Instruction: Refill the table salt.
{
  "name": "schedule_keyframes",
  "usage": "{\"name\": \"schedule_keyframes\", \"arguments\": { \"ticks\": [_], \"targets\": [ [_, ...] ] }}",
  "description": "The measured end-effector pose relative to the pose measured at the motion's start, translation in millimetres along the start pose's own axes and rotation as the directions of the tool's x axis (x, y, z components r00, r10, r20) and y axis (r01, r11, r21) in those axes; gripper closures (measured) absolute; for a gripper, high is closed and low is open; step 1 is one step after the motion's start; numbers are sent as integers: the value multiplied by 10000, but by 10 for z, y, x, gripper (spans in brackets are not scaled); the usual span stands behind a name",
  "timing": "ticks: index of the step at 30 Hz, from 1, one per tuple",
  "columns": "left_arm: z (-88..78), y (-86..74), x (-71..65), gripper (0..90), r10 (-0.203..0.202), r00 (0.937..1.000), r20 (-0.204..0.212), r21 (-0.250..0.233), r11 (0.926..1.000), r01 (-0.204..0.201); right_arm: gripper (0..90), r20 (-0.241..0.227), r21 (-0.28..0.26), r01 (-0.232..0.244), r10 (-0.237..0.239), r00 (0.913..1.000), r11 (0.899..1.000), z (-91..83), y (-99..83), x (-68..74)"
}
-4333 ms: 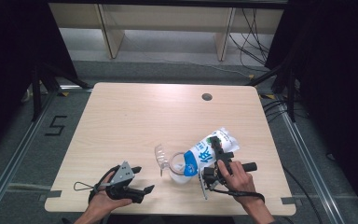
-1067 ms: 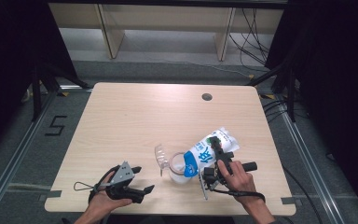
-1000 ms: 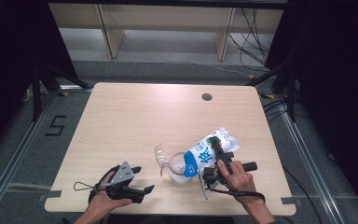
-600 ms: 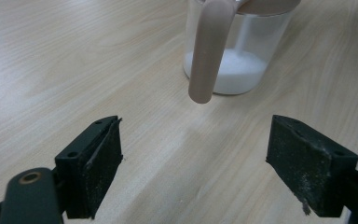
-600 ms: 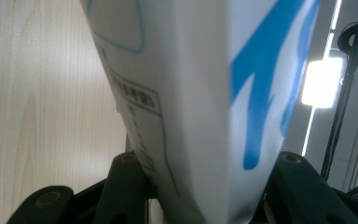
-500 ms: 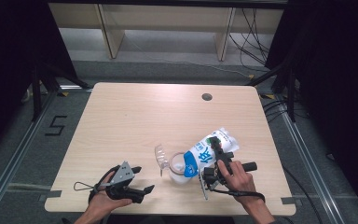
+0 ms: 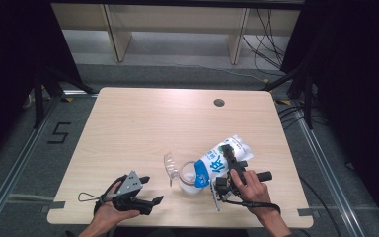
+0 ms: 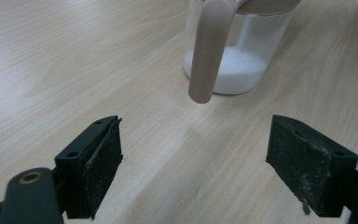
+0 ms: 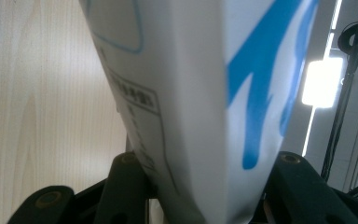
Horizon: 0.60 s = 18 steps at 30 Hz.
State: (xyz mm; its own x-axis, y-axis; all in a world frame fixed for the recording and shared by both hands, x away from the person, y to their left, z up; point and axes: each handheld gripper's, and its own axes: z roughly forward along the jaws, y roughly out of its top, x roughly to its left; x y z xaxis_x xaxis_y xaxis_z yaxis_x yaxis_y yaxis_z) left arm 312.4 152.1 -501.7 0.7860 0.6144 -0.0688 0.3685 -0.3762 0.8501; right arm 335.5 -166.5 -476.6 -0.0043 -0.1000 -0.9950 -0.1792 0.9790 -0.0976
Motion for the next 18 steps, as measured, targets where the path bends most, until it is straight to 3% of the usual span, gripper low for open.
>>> {"name": "schedule_keyframes", "arguments": {
  "ticks": [5, 6, 18],
  "targets": [
    [1, 0, 0, 174, -7, 10000, 2, -4, 10000, 7, 632, -34, -39, 140, -140, 9999, 9999, 2, -1, -8],
    [1, -1, 0, 174, -2, 10000, -2, -7, 10000, 2, 632, -5, 18, -61, 61, 10000, 10000, -1, 0, 4],
    [-2, 2, -1, 173, -7, 10000, -12, 21, 10000, 7, 633, -47, 10, -25, 25, 10000, 10000, -3, -2, 2]
  ]
}}
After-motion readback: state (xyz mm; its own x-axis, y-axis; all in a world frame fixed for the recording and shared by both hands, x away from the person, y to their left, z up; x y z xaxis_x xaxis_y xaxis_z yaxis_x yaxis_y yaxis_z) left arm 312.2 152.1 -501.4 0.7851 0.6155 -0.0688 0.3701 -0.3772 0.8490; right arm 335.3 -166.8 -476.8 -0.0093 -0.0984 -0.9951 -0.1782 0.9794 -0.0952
